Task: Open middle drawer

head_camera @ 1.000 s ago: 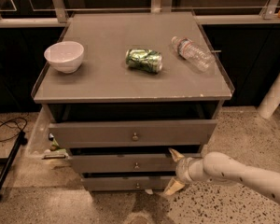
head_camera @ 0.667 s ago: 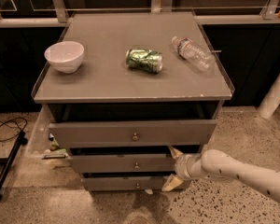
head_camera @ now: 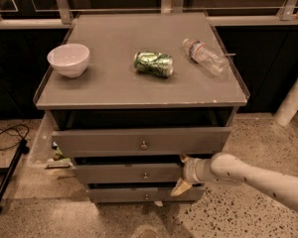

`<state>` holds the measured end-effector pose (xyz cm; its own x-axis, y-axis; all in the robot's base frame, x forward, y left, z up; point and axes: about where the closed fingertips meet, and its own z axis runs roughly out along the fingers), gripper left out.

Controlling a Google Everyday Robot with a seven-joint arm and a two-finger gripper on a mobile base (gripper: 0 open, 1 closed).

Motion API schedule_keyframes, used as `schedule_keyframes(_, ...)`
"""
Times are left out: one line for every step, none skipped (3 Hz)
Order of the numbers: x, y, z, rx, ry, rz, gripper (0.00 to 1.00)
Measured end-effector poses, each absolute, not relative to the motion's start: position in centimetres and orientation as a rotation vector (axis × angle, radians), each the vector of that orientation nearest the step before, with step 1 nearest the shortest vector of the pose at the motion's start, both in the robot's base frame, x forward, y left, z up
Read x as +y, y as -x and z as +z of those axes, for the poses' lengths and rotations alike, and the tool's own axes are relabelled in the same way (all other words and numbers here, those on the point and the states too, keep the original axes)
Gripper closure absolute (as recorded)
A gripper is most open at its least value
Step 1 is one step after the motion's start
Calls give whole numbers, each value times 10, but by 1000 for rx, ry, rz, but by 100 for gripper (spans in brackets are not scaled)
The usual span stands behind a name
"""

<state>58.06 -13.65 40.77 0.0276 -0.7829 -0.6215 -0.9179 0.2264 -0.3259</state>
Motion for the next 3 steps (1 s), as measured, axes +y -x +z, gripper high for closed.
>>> schedule_keyframes(-140,-590,396,1790,1576,239,0)
schedule_keyframes(-153,-585,385,1825,1565,239,0)
schedule_keyframes(-153,-585,385,1825,1565,239,7)
